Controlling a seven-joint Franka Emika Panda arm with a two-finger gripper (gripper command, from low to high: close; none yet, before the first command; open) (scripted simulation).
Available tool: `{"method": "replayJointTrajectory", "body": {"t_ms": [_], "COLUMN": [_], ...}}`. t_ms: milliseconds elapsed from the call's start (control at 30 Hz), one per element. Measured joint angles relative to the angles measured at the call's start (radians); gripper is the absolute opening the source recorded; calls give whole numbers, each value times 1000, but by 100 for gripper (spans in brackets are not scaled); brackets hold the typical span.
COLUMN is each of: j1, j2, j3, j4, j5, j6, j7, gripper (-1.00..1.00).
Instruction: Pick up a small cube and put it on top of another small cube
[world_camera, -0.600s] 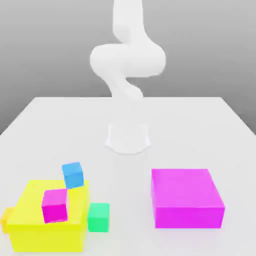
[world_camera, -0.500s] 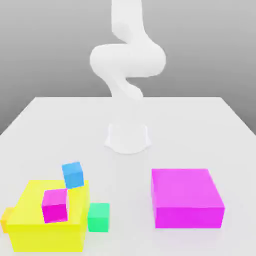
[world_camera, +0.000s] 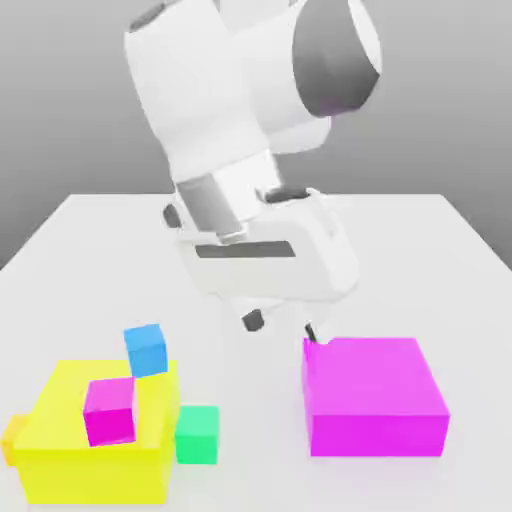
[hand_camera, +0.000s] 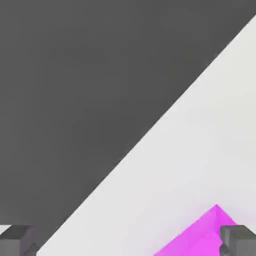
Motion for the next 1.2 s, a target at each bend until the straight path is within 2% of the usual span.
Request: {"method": "replayJointTrajectory", "body": {"t_ms": [100, 200, 333, 367, 400, 533, 700, 733, 967, 1200], "j1": [1, 7, 37, 87, 96, 77, -33, -49, -47, 51], "j2": [73, 125, 156, 157, 167, 244, 371, 385, 383, 220], "j3": [-9, -44, -132, -201, -219, -190, -55, -38, -40, -175], "j4": [-42, -87, -153, -170, -176, -164, -138, -135, -135, -171], "j5": [-29, -100, -296, -358, -387, -342, -227, -214, -219, -388], "j6": [66, 141, 246, 270, 290, 363, 458, 469, 469, 351], "j7": [148, 326, 635, 723, 765, 753, 665, 656, 660, 788], "gripper": [0, 0, 0, 0, 0, 0, 0, -100, -100, -100]}}
